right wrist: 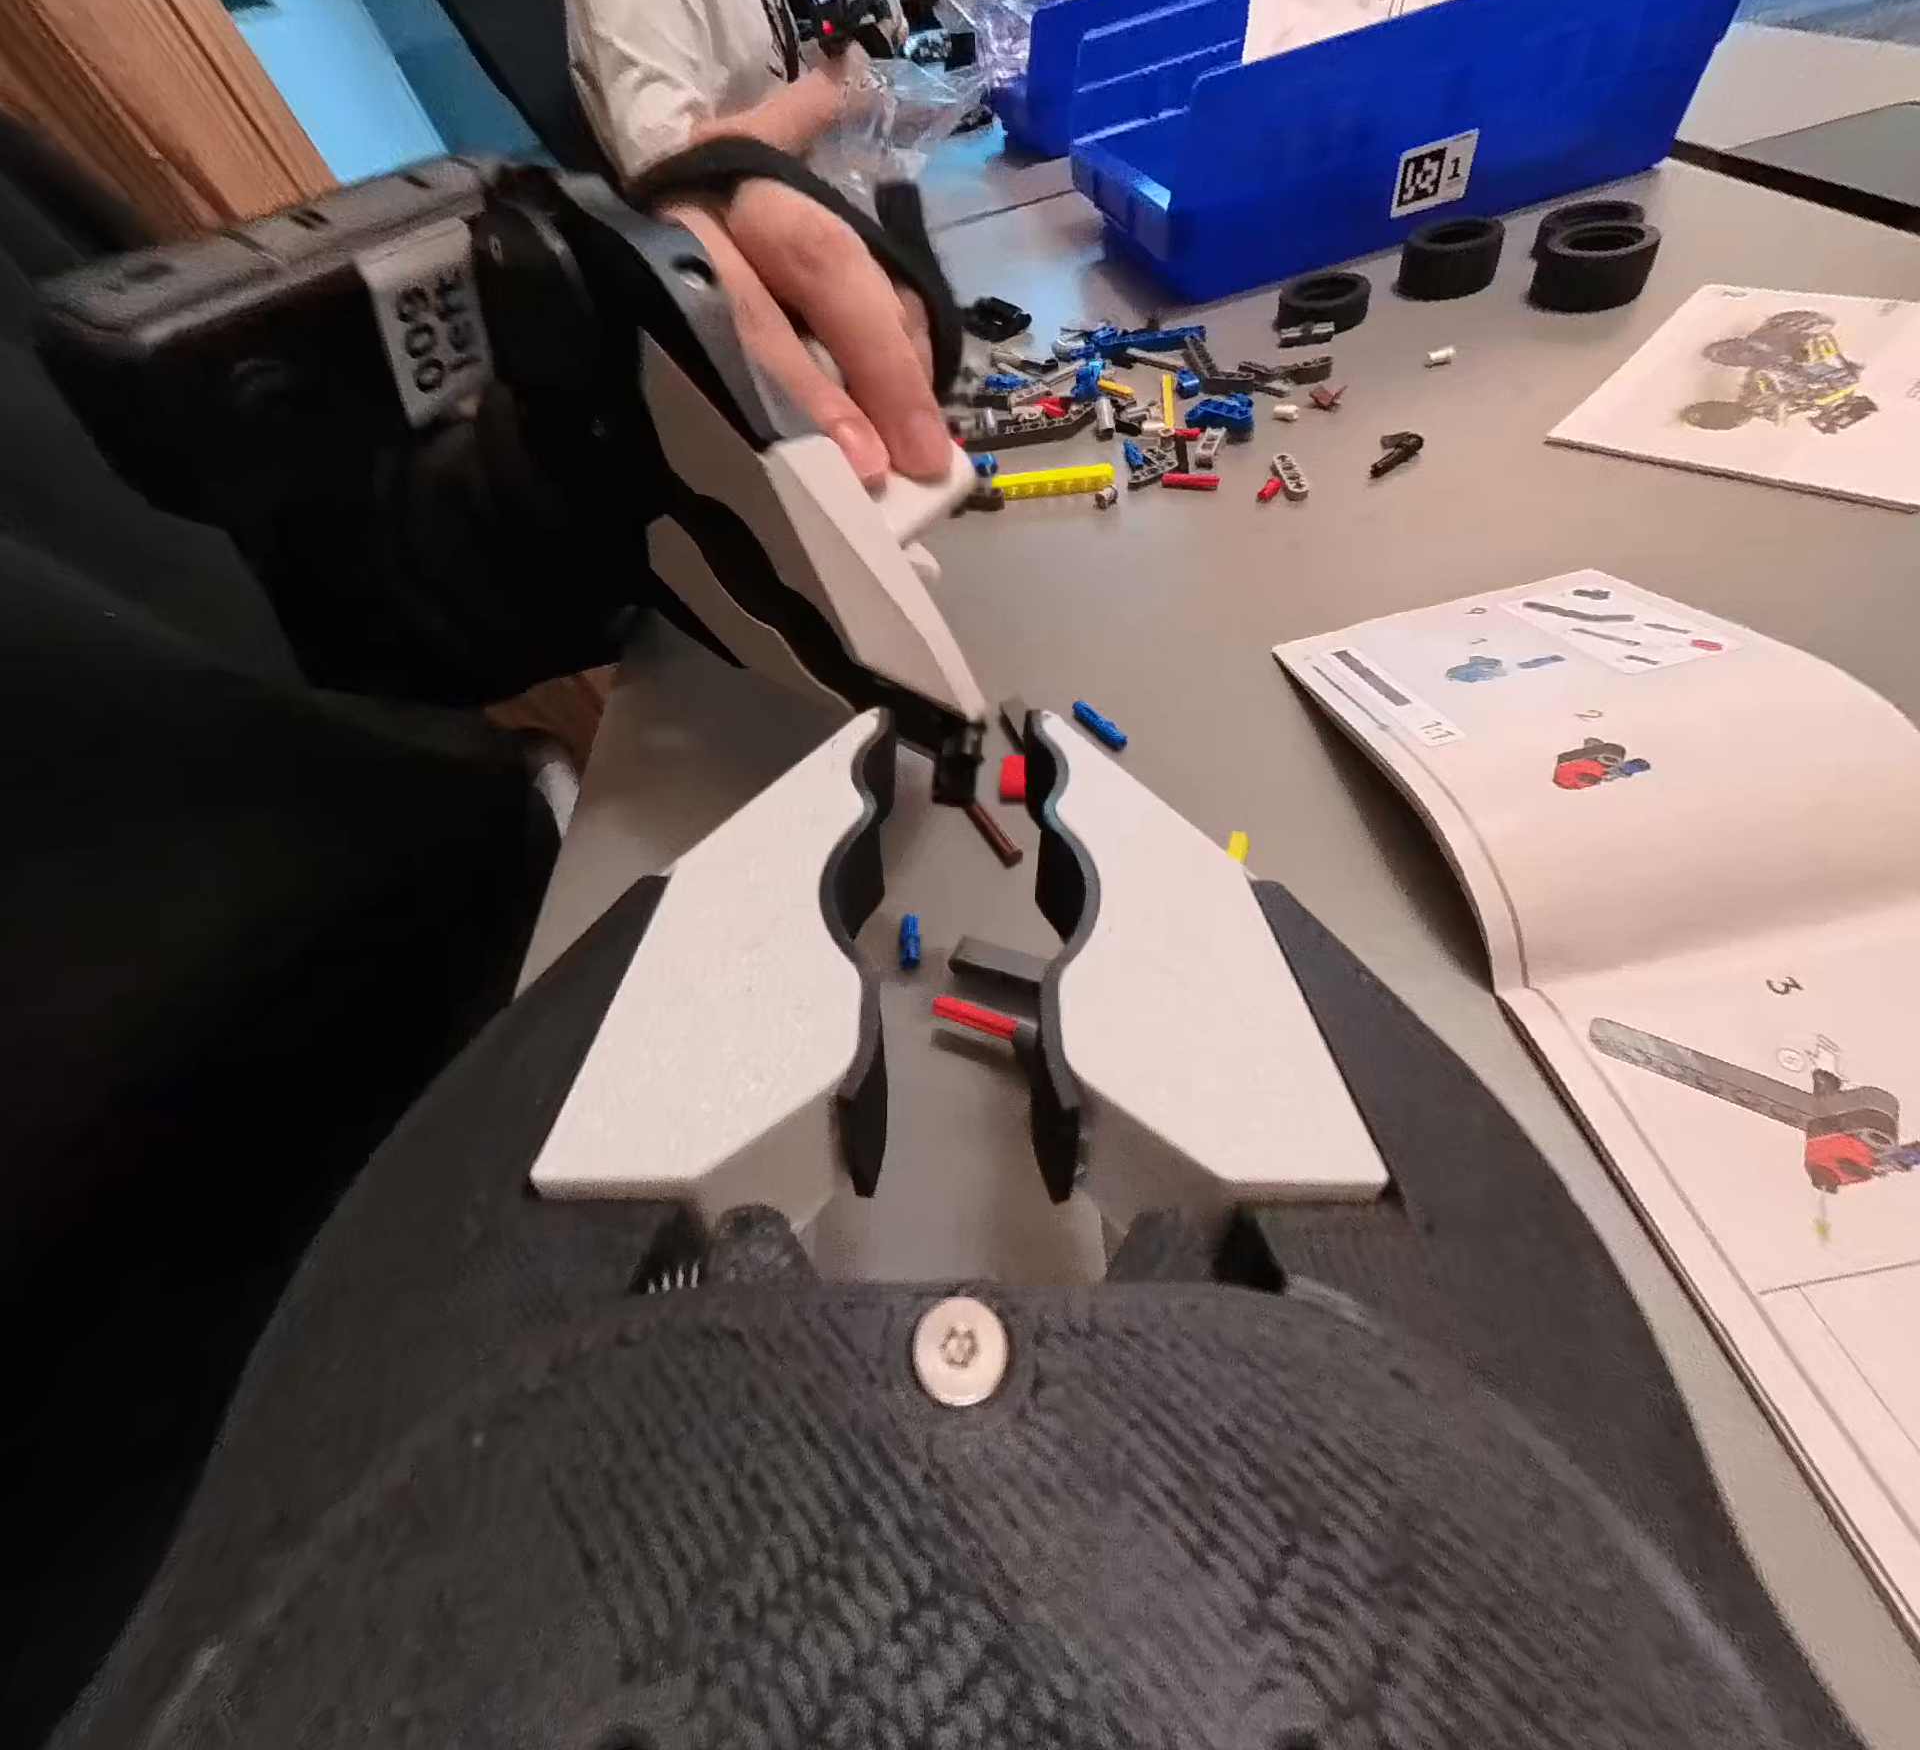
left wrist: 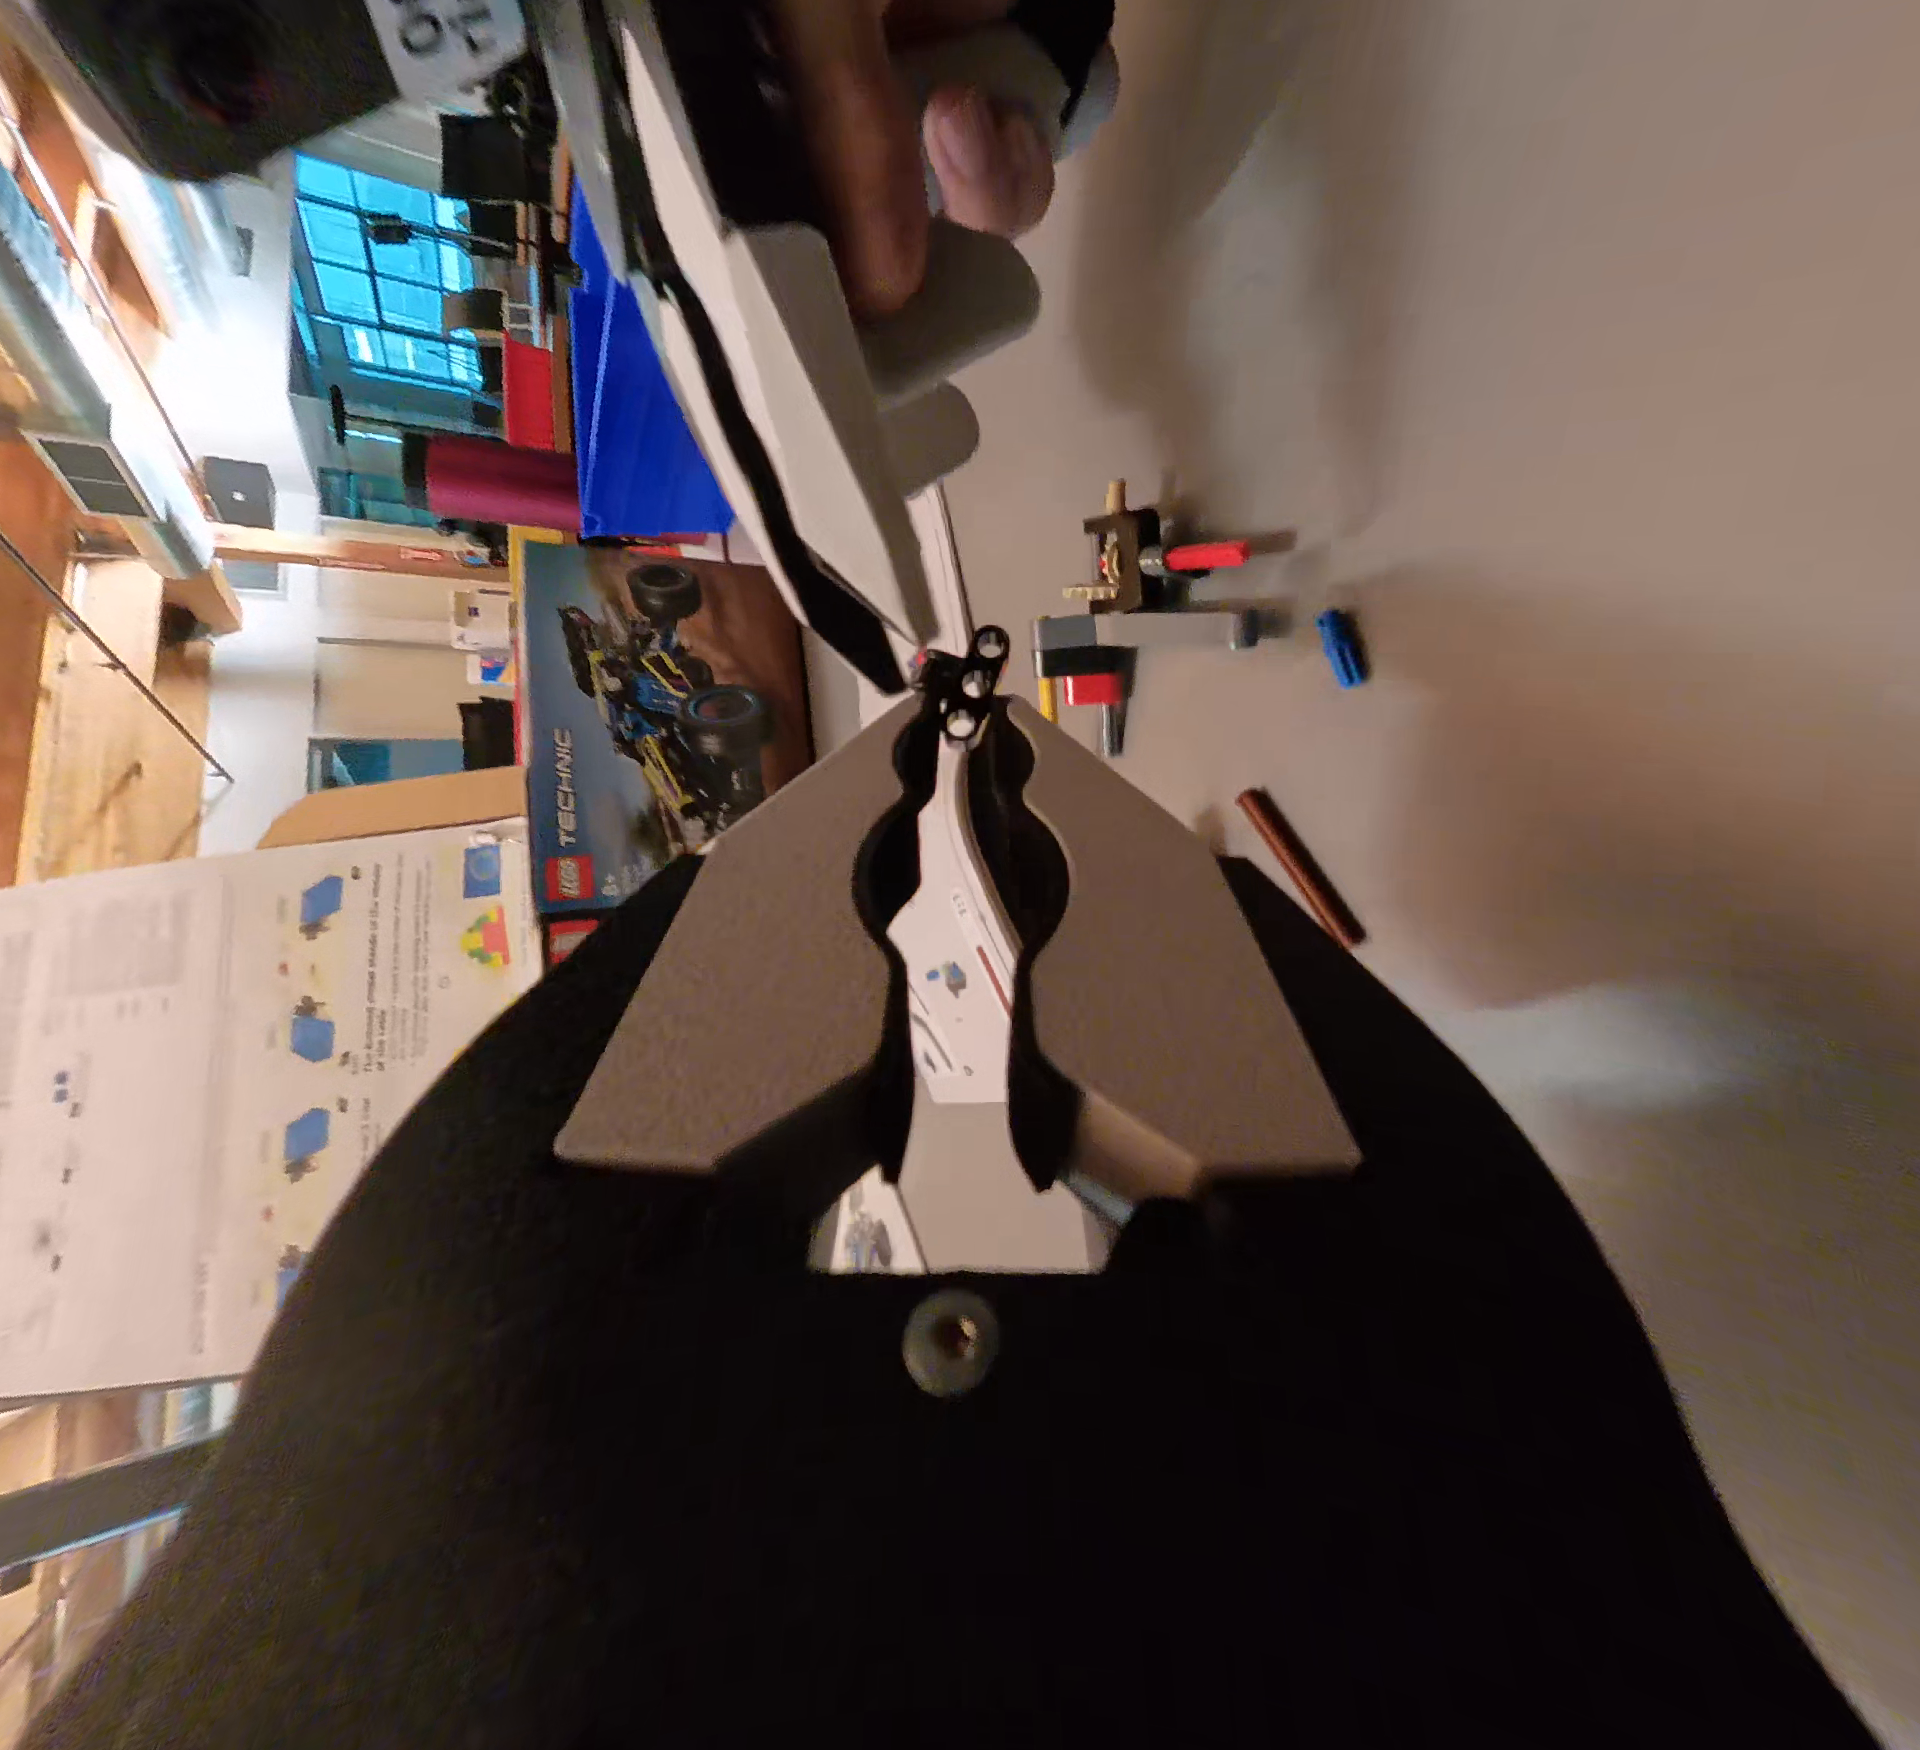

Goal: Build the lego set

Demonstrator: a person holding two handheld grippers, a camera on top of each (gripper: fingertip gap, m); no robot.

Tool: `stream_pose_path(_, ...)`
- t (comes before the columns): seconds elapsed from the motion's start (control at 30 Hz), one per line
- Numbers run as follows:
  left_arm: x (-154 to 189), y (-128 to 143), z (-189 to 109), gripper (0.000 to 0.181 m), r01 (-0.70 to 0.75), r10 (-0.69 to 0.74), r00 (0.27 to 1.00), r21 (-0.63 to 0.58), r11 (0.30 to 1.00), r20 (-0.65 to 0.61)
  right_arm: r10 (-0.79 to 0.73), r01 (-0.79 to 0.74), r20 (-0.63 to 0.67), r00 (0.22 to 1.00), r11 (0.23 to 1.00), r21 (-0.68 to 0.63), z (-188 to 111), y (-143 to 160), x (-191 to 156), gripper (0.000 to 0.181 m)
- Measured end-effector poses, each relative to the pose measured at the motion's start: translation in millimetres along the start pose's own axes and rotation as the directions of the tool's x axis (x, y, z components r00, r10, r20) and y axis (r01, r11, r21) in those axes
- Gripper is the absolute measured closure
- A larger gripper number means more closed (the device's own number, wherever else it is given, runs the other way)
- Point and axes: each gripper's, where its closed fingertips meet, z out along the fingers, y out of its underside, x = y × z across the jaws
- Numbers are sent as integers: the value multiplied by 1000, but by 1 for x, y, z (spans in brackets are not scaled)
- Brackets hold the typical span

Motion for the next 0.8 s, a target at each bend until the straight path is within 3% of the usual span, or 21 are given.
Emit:
stream_pose_path(0.07, -4, -7, -2, 174, -15, 15, 1000, 15, 1000, 17, -1, 1, 6, 1000, 1000, -25, 1, 5, -1, 158)
stream_pose_path(0.13, -4, -10, -3, 174, -34, 34, 999, 9, 999, 17, -1, 2, 42, 999, 1000, -14, 2, 4, -7, 175)
stream_pose_path(0.2, -5, -9, -4, 174, -50, 51, 998, -21, 999, 25, -4, 4, 32, 999, 1000, -16, 3, 3, -7, 175)
stream_pose_path(0.27, -12, -5, -3, 173, 47, -45, 997, -35, 998, 62, -13, 13, 0, 1000, 1000, 8, 1, -2, -2, 176)
stream_pose_path(0.33, -21, -6, -6, 172, 247, -250, 965, 43, 968, 82, -25, 26, -13, 1000, 998, 52, -3, -10, -1, 176)
stream_pose_path(0.4, -33, -8, -14, 169, 503, -517, 854, 161, 849, 57, -51, 55, -36, 998, 989, 138, -7, -24, -1, 176)
stream_pose_path(0.47, -37, -13, -21, 164, 756, -760, 643, 240, 609, -98, -76, 77, -15, 997, 969, 233, -11, -39, -9, 176)
stream_pose_path(0.53, -41, -26, -28, 158, 903, -864, 408, 272, 334, -295, -83, 83, -13, 996, 943, 324, -13, -52, -13, 176)
stream_pose_path(0.6, -50, -32, -37, 168, 939, -878, 276, 305, 160, -391, -83, 68, 20, 996, 919, 388, -12, -60, -21, 176)
stream_pose_path(0.67, -57, -30, -42, 171, 936, -886, 231, 340, 90, -402, -73, 45, 48, 996, 898, 437, -12, -66, -26, 176)
stream_pose_path(0.8, -57, -33, -45, 160, 939, -880, 210, 339, 60, -426, -87, 43, 78, 993, 893, 447, -5, -68, -35, 176)
